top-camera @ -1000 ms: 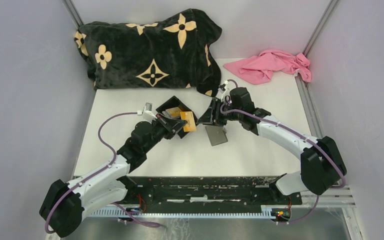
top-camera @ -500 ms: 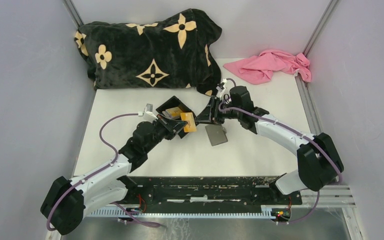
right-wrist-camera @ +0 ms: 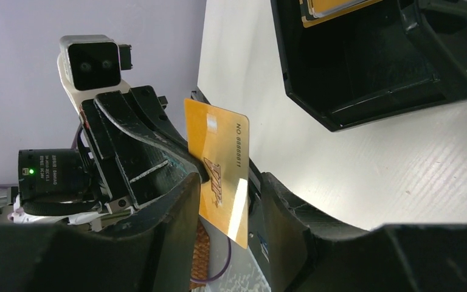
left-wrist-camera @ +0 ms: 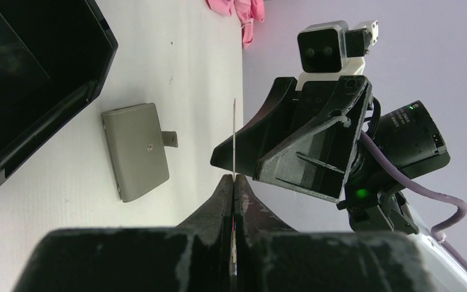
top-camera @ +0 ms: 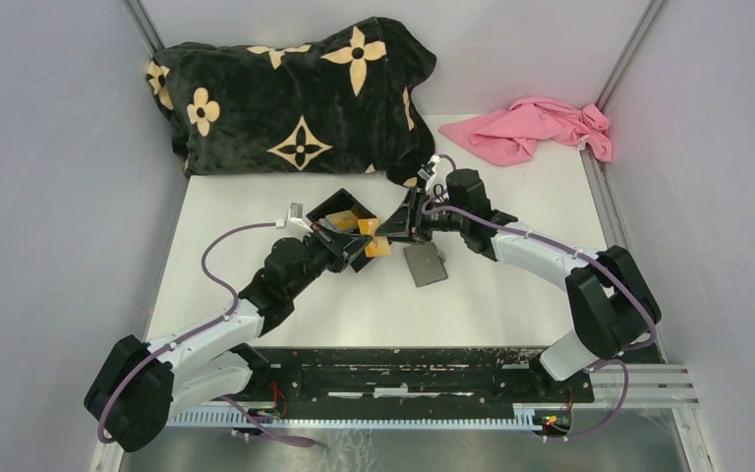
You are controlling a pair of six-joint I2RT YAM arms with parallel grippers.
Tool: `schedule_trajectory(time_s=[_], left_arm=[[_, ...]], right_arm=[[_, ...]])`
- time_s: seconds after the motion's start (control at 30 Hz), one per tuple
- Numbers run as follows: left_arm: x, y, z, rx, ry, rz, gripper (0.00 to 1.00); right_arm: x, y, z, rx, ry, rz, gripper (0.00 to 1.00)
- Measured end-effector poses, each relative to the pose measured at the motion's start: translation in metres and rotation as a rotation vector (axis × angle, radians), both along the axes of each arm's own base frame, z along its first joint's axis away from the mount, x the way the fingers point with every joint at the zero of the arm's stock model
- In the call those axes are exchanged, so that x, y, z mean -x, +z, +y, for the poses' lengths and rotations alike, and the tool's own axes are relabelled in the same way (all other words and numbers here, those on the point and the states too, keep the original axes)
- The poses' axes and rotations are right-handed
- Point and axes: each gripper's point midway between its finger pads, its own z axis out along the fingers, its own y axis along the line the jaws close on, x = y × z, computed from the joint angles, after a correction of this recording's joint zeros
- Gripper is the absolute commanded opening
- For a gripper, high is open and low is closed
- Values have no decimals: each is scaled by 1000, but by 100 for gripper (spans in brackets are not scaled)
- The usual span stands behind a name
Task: Put the credit cards into the card holder
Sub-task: Adjust the credit card, then open the card holder at the center of the board.
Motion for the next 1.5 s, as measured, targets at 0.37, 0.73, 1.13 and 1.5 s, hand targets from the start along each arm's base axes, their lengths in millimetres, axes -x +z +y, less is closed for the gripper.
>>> schedule_trajectory(time_s=[0.37,0.73,1.13,1.5], left_arm=[[-6,-3,-3,35,15,25,12],[-4,-20,-2,10,21,88,50],[15,-70,-15,-231,-15,210,45],[25,-119,-47,-458,-97,286,36]], right_arm=[[-6,1,3,-66,-12,35,1],[-16,3,-11,-70,-38,48,1],[-20,-4,-59,352,-24,-131,1],[12,-60,-85,793,77,-175,1]])
